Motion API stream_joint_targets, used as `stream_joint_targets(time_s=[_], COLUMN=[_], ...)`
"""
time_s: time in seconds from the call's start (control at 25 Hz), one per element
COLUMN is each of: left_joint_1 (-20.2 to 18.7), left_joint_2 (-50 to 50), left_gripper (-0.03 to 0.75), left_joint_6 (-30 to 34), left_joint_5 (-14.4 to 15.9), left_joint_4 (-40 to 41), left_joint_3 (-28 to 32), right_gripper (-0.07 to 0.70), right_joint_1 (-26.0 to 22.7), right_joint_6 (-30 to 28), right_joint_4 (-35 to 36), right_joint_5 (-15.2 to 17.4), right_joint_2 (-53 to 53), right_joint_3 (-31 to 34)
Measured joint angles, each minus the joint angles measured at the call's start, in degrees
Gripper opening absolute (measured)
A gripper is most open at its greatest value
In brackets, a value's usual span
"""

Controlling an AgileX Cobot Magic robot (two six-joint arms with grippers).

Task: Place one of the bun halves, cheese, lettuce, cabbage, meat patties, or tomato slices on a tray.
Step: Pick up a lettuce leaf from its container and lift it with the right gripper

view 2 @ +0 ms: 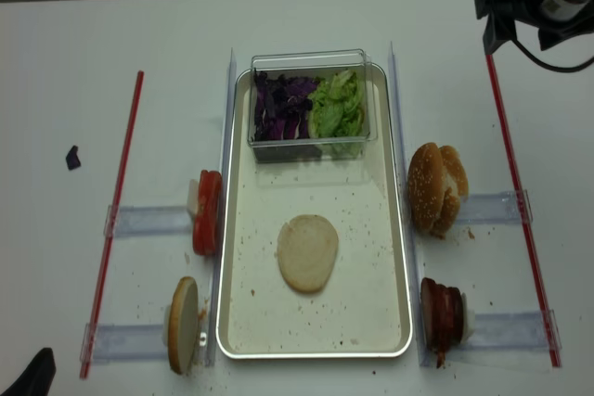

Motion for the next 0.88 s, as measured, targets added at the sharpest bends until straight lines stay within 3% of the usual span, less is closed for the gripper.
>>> stream_joint_targets(time_s=[0.4, 0.88], left_joint_1=[0.00, 0.00], left_joint_2=[0.00, 0.00], left_gripper=[0.554, 0.554], left_joint_6=[0.00, 0.00], left_joint_5=[0.00, 0.00], left_joint_4=[0.00, 0.00], left_joint_3=[0.00, 0.00], right_gripper=[0.568, 0.568], right_joint_1=[0.02, 0.02], right_joint_6=[0.00, -0.25], right_joint_4=[0.22, 1.76], right_joint_5=[-2.61, -4.30], right_joint_2=[8.27, 8.50], right_joint_3=[-2.03, -2.03])
